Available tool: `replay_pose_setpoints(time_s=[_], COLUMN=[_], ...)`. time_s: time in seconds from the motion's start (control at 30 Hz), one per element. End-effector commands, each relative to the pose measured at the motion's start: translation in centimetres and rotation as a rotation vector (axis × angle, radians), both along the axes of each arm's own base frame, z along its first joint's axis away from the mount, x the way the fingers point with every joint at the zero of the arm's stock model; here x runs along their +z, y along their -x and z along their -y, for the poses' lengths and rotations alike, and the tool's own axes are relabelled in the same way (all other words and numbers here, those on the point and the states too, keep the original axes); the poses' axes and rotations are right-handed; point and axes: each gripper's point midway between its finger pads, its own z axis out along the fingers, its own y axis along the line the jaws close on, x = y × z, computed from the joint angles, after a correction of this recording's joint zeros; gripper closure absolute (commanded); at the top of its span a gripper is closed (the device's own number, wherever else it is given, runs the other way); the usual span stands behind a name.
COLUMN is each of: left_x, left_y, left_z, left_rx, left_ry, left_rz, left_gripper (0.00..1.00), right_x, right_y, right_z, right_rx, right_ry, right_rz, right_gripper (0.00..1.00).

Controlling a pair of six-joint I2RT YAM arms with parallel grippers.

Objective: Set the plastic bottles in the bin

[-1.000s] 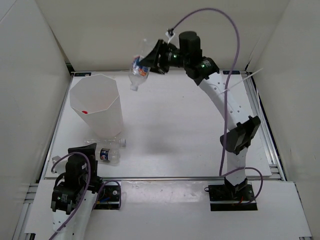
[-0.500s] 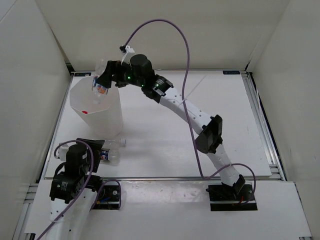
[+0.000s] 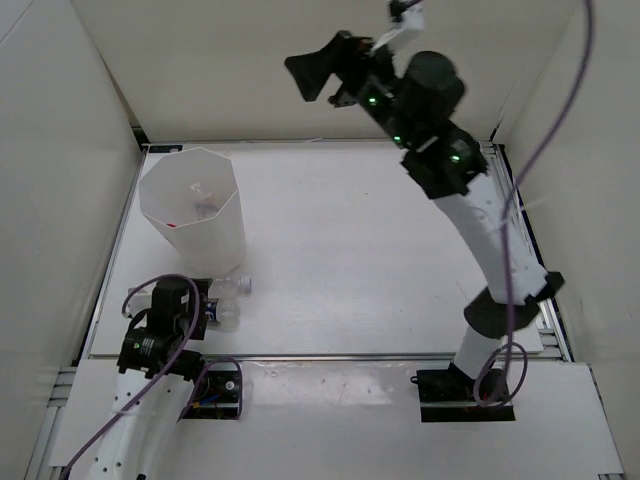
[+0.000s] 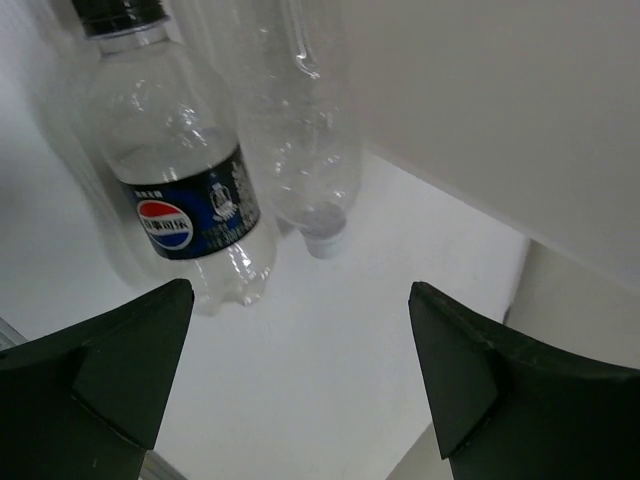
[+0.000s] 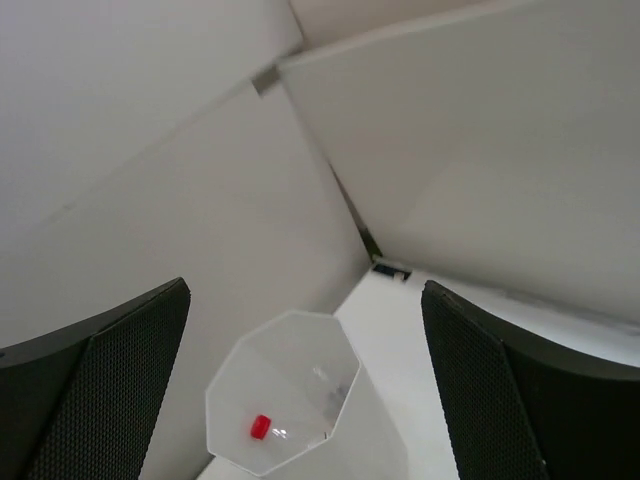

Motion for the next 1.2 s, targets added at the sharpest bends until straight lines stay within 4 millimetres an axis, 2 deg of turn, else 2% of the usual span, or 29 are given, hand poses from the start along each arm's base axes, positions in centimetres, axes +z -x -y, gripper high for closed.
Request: replay_pose_setpoints(time_s=[0.0, 0.03, 0.07, 0.13, 0.17, 0.27, 0.3, 0.33, 0.43, 0.47, 0.5, 0.57, 0.6, 0.63, 0.7, 0.73, 0.77, 0.8, 0.83, 0.87, 0.93, 0.97, 1.03, 1.07, 1.13, 1.17], left_x=[-1.1, -1.5, -2.8, -3.2, -4.5, -6.4, -7.8, -8.5, -10.3, -10.4, -10.9, -11.0, -10.0, -9.5, -8.1, -5.6, -4.3, -3.6, -2.0, 1.3, 4.1, 7.8, 11.6, 15.7, 19.9, 24.7], left_y=[-1.9, -2.1, -2.1, -3.0, -2.9, -2.6, -2.0, -1.8, -1.5, -1.6, -1.4, -1.2, -1.8, -1.5, -1.2, -1.5, -1.3, -0.3, 0.0, -0.1, 0.8, 0.8, 0.7, -0.1, -1.4, -3.4], left_z=[-0.6, -0.6, -0.6, -0.4, -0.5, -0.4, -0.2, -0.1, 0.4, 0.6, 0.6, 0.7, 0.9, 0.8, 1.3, 1.9, 2.1, 2.0, 1.9, 1.7, 0.8, -0.1, -0.9, -1.5, -1.5, -1.0], left_rx=[0.130, 0.141, 0.149, 0.164, 0.180, 0.224, 0.226, 0.242, 0.230, 0.211, 0.205, 0.179, 0.178, 0.171, 0.151, 0.125, 0.120, 0.122, 0.116, 0.126, 0.150, 0.176, 0.138, 0.137, 0.031, -0.007], left_ry=[0.053, 0.063, 0.063, 0.085, 0.090, 0.123, 0.130, 0.146, 0.154, 0.155, 0.145, 0.135, 0.154, 0.147, 0.175, 0.214, 0.235, 0.232, 0.242, 0.261, 0.242, 0.232, 0.142, 0.101, -0.057, -0.089], left_rz=[0.013, 0.008, -0.018, 0.006, -0.024, -0.078, -0.130, -0.155, -0.203, -0.208, -0.221, -0.227, -0.193, -0.198, -0.189, -0.132, -0.115, -0.130, -0.087, -0.016, 0.037, 0.130, 0.215, 0.310, 0.403, 0.525], left_gripper=[0.00, 0.00, 0.00, 0.00, 0.00, 0.00, 0.00, 0.00, 0.00, 0.03, 0.13, 0.23, 0.29, 0.40, 0.45, 0.45, 0.46, 0.49, 0.51, 0.51, 0.54, 0.54, 0.54, 0.54, 0.54, 0.54], right_x=[0.4, 0.7, 0.3, 0.1, -0.6, -1.0, -2.2, -1.9, -3.0, -3.0, -3.2, -3.1, -3.7, -3.7, -4.1, -3.8, -4.4, -5.1, -5.2, -5.8, -6.7, -7.5, -8.1, -8.5, -9.1, -9.5], right_y=[2.3, 3.0, 3.4, 4.4, 4.5, 5.3, 5.3, 5.8, 6.0, 6.0, 6.0, 6.0, 5.9, 5.9, 5.5, 5.8, 5.7, 5.5, 5.5, 5.3, 5.4, 5.2, 5.2, 5.3, 5.2, 5.2], right_z=[2.3, 3.1, 3.6, 4.7, 5.3, 7.2, 7.5, 8.4, 9.9, 10.0, 10.6, 11.3, 11.3, 11.2, 11.4, 11.7, 11.5, 11.3, 11.7, 11.5, 11.4, 11.7, 11.7, 11.5, 11.3, 11.1], right_rx=[-0.027, -0.027, -0.028, -0.030, -0.043, -0.081, -0.089, -0.100, -0.139, -0.140, -0.150, -0.168, -0.167, -0.167, -0.175, -0.176, -0.175, -0.172, -0.180, -0.179, -0.176, -0.185, -0.184, -0.174, -0.173, -0.164], right_ry=[0.074, 0.076, 0.100, 0.125, 0.155, 0.190, 0.219, 0.220, 0.254, 0.263, 0.270, 0.271, 0.285, 0.285, 0.292, 0.285, 0.296, 0.300, 0.290, 0.301, 0.291, 0.295, 0.292, 0.289, 0.290, 0.296], right_rz=[0.025, 0.024, 0.016, 0.018, 0.007, -0.001, -0.027, -0.014, -0.031, -0.024, -0.031, -0.035, -0.046, -0.047, -0.054, -0.048, -0.058, -0.078, -0.089, -0.099, -0.133, -0.152, -0.174, -0.187, -0.203, -0.209], right_gripper=[0.00, 0.00, 0.00, 0.00, 0.00, 0.00, 0.00, 0.00, 0.00, 0.00, 0.00, 0.00, 0.00, 0.00, 0.00, 0.00, 0.00, 0.00, 0.00, 0.00, 0.00, 0.00, 0.00, 0.00, 0.00, 0.00])
